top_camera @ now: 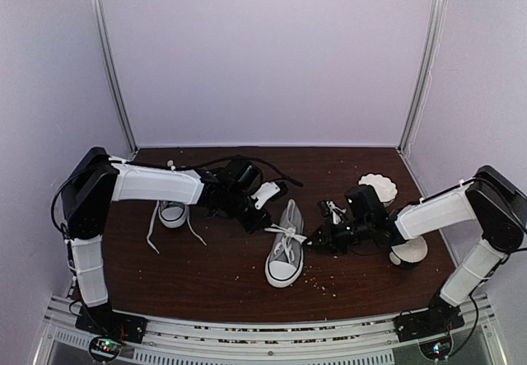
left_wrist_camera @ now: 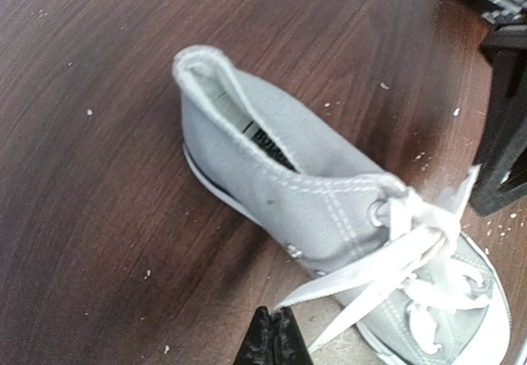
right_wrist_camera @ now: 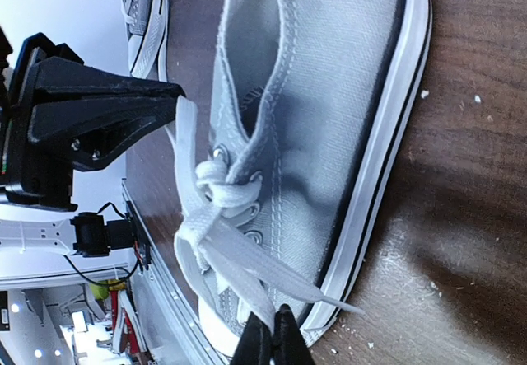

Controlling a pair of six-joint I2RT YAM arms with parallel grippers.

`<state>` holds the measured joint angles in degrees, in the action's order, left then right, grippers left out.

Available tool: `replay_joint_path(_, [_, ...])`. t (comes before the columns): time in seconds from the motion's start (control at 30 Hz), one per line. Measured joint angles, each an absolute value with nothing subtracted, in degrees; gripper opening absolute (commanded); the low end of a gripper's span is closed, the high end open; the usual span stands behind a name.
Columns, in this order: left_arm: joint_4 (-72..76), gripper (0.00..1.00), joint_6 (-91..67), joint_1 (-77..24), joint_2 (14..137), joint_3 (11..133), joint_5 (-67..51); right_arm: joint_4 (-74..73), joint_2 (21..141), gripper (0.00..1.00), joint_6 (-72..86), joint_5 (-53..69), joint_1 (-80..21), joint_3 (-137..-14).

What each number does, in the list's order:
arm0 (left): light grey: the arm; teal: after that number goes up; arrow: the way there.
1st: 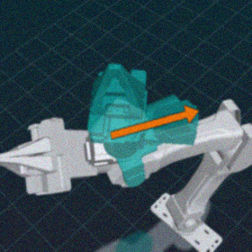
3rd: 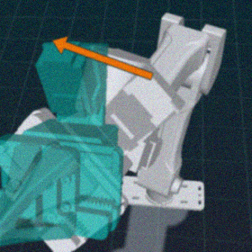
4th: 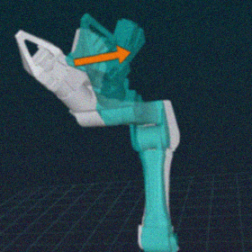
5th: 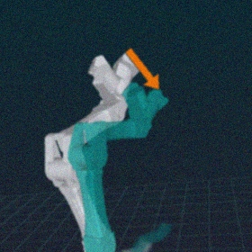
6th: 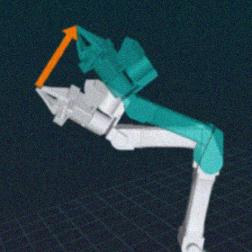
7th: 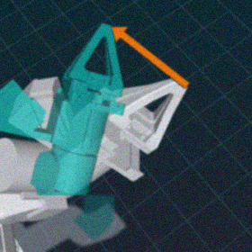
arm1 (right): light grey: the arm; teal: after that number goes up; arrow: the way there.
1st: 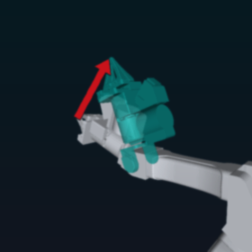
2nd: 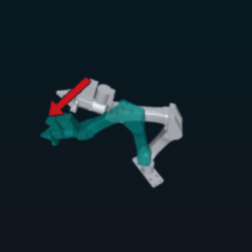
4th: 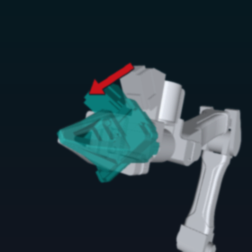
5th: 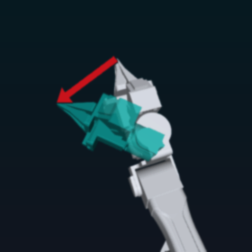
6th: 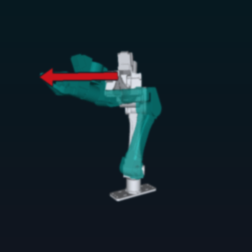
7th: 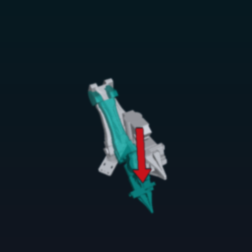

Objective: Tie the shoes
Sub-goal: Adjust the loops with the shoelace on the shoe.

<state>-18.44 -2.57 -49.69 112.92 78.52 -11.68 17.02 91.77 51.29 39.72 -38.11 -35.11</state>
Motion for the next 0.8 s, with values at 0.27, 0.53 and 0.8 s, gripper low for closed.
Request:
replay_joint_path(0.27, [-16.71, 0.0, -2.92, -47.42, 112.81, 76.05, -10.96, 6.15, 90.26, 0.0, 43.92, 38.7, -38.46, -38.33])
replay_joint_path(0.53, [-14.39, 0.0, -2.94, -46.63, 113.14, 75.96, -10.68, 4.05, 91.77, 0.0, 41.65, 38.98, -40.82, -38.41])
replay_joint_path(0.8, [-13.47, 0.0, -2.94, -46.3, 116.22, 75.96, -10.68, 3.33, 92.44, 0.0, 39.86, 38.63, -40.8, -38.41])
